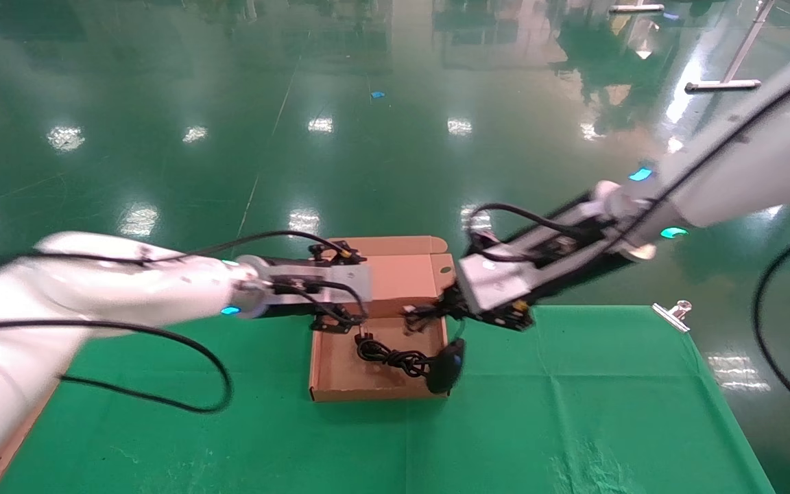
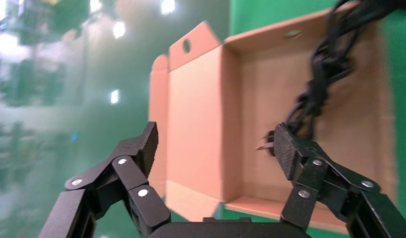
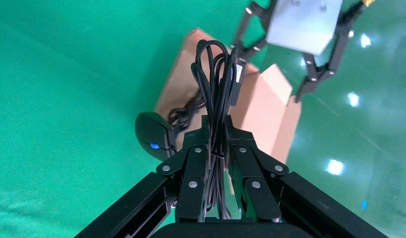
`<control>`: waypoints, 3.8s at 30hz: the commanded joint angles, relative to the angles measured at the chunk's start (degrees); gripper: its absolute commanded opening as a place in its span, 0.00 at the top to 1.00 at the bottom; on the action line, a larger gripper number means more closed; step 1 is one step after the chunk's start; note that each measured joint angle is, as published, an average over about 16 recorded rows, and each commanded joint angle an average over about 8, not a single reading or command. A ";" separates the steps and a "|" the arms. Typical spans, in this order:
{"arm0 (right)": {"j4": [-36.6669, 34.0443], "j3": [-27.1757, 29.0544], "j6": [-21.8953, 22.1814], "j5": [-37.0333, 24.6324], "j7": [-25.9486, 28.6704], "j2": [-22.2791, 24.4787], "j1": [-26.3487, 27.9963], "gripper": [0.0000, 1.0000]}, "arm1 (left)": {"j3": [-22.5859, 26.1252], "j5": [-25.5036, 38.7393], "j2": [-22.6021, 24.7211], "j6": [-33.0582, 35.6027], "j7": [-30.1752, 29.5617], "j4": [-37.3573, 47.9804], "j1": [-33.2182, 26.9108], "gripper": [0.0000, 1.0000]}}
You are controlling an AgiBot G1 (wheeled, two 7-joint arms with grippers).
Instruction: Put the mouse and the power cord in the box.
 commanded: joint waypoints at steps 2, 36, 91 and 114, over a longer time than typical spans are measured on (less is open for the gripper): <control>-1.10 -0.19 1.89 -0.31 0.10 -2.51 0.55 1.00 | -1.46 -3.24 -2.94 7.48 1.98 -0.63 -1.39 0.00; 14.39 -24.63 42.93 7.90 8.66 -4.74 -16.06 0.00 | -5.66 -10.83 -23.89 22.75 7.95 -10.60 1.99 0.00; 37.00 6.23 16.76 34.46 29.53 20.00 -36.14 0.00 | -29.33 -22.54 -31.32 31.81 -17.57 -32.97 20.70 0.00; 52.49 26.29 0.38 52.57 43.73 36.75 -50.14 0.00 | -45.46 -30.58 -36.81 38.06 -35.08 -48.61 33.53 0.00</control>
